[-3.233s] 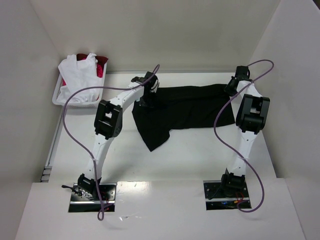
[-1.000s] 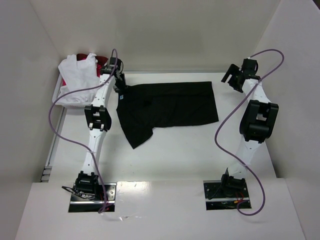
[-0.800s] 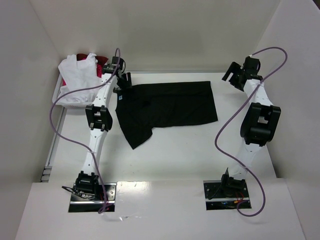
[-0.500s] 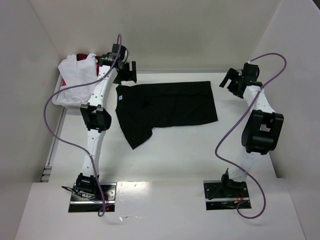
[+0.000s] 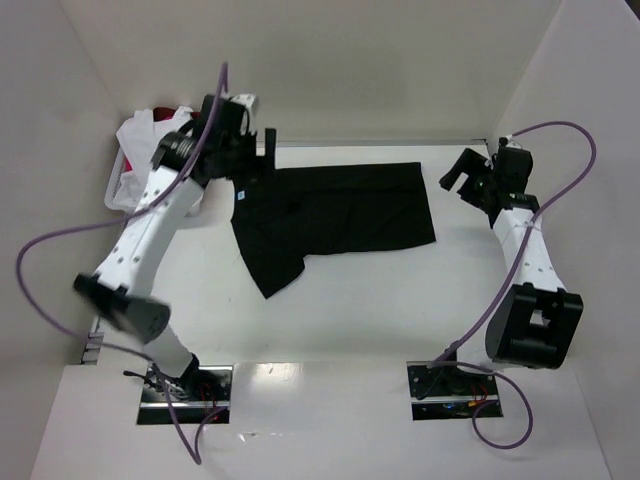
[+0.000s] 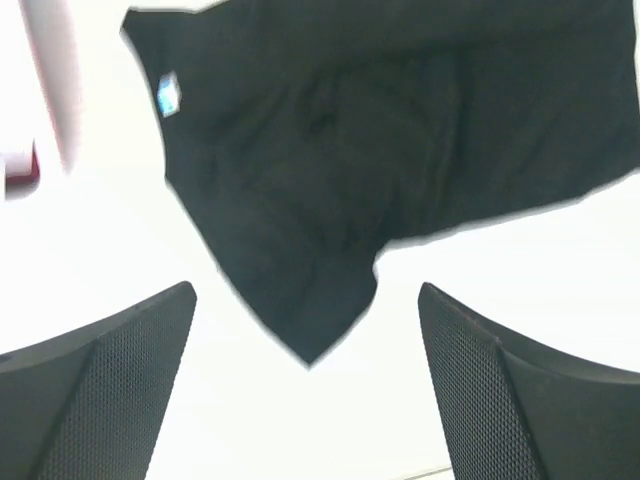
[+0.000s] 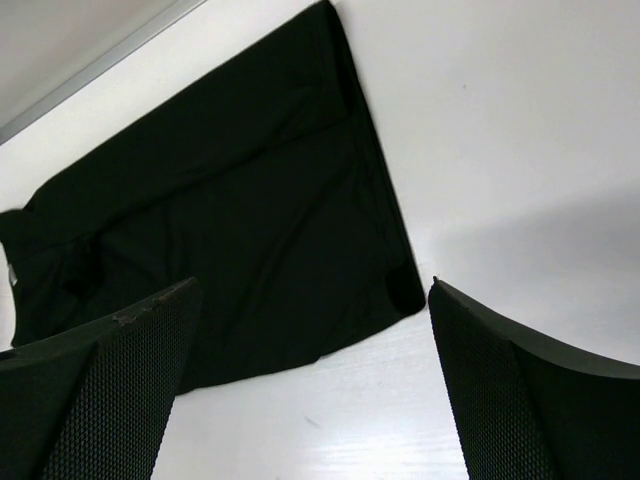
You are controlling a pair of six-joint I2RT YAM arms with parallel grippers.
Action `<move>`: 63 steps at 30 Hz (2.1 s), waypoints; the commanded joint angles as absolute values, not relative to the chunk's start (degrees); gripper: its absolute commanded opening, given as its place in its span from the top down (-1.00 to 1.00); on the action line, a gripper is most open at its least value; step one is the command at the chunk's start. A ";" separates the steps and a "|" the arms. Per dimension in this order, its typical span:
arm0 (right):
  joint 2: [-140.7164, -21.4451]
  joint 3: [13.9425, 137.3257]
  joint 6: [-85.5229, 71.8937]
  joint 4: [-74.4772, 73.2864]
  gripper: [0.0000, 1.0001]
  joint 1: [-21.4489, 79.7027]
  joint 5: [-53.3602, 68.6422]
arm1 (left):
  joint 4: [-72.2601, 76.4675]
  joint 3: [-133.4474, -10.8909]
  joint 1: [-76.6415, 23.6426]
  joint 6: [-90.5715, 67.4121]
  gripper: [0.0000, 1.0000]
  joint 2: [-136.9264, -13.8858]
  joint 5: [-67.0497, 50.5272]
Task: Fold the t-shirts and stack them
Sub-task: Grap the side of the flattened tshirt closest away from the robot with both arms
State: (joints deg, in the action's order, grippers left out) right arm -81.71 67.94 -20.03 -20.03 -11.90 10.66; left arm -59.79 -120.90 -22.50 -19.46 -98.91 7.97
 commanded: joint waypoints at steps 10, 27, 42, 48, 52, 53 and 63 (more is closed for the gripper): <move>-78.66 62.49 -23.29 -20.38 -1.00 -10.99 8.61 | -26.71 -55.39 -20.65 -35.50 -0.98 -48.87 3.16; -85.96 60.12 -29.53 -21.62 -1.00 -10.99 10.72 | -16.18 -39.21 -20.65 -48.77 -0.98 -63.62 1.93; -89.82 56.43 -31.20 -21.01 -0.80 -10.46 8.09 | -10.90 -41.22 -21.18 -49.57 -0.83 -79.28 -0.53; -91.58 56.43 -32.34 -19.17 -0.65 -8.17 7.39 | -9.76 -41.22 -21.18 -49.57 -0.78 -81.56 -1.14; -93.77 57.04 -32.34 -18.64 -0.58 -6.77 6.77 | -9.14 -41.75 -21.18 -49.57 -0.73 -83.49 -1.67; -94.82 57.04 -32.34 -18.63 -0.53 -6.77 6.77 | -9.14 -41.75 -21.18 -49.57 -0.69 -83.50 -1.67; -96.06 57.04 -32.87 -18.63 -0.12 -6.77 1.06 | -9.14 -41.75 -21.18 -48.52 -0.61 -84.55 -2.29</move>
State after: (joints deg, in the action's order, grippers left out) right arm -96.14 56.84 -32.36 -20.40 -6.90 4.36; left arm -10.20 -40.51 -21.06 -48.40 -83.59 -1.78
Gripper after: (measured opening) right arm 0.566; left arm 0.805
